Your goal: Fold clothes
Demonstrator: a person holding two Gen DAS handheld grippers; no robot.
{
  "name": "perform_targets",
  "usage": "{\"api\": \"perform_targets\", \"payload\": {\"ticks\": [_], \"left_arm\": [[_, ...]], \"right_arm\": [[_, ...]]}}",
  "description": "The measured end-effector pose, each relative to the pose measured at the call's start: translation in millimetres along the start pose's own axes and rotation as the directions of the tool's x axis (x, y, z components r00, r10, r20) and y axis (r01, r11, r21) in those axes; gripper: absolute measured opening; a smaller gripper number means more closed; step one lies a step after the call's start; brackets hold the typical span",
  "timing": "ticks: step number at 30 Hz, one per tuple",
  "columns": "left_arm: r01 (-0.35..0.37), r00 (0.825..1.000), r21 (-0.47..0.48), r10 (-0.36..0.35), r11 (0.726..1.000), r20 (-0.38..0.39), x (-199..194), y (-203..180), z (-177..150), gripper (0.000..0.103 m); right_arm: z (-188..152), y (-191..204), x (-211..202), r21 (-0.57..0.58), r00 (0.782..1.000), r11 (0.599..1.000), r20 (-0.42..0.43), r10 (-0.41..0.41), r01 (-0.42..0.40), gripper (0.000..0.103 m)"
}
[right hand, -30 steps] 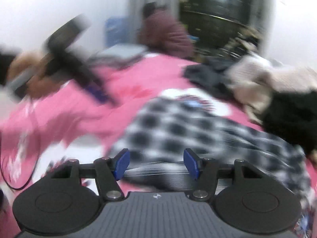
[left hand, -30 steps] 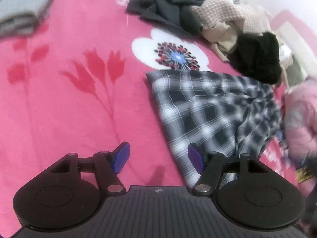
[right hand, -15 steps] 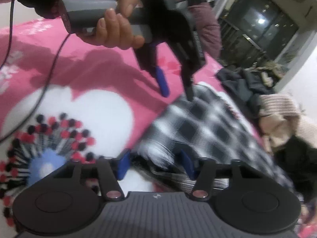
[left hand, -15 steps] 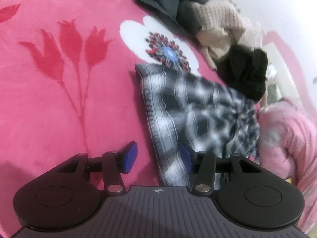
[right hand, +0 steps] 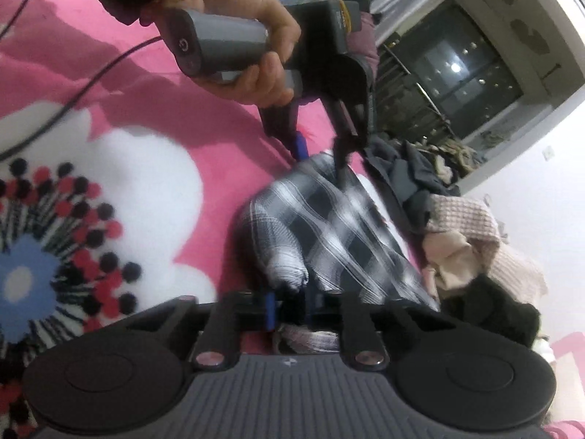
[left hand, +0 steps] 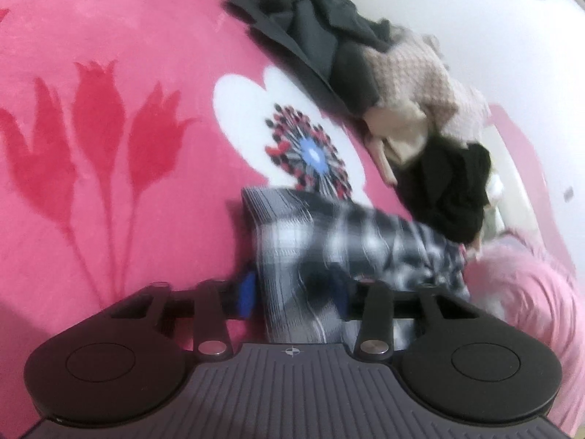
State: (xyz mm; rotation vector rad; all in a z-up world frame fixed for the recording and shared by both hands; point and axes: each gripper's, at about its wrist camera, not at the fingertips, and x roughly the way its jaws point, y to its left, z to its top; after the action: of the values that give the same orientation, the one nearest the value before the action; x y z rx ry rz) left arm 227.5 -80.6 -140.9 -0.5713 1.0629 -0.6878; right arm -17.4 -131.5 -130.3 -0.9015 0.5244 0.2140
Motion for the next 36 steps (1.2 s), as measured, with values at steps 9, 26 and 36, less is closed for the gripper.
{"api": "perform_targets", "payload": {"ticks": [9,26,36], "left_arm": [[-0.035,0.997,-0.035,0.037,0.999,0.061,-14,-8,4,0.002],[-0.215,0.966,0.017,0.210,0.976,0.154,-180,30,-36,0.002],[-0.112,0.980,-0.235,0.147,0.965,0.135,-187,116,-53,0.013]], "right_arm": [[10,-7,-33,0.008,0.998,1.000,0.051,0.022,-0.023,0.009],[77,36,-117,0.065,0.907,0.938,0.284,0.310,-0.341,0.007],[72,63,-90,0.092,0.869,0.877,0.221,0.444,-0.471,0.008]]}}
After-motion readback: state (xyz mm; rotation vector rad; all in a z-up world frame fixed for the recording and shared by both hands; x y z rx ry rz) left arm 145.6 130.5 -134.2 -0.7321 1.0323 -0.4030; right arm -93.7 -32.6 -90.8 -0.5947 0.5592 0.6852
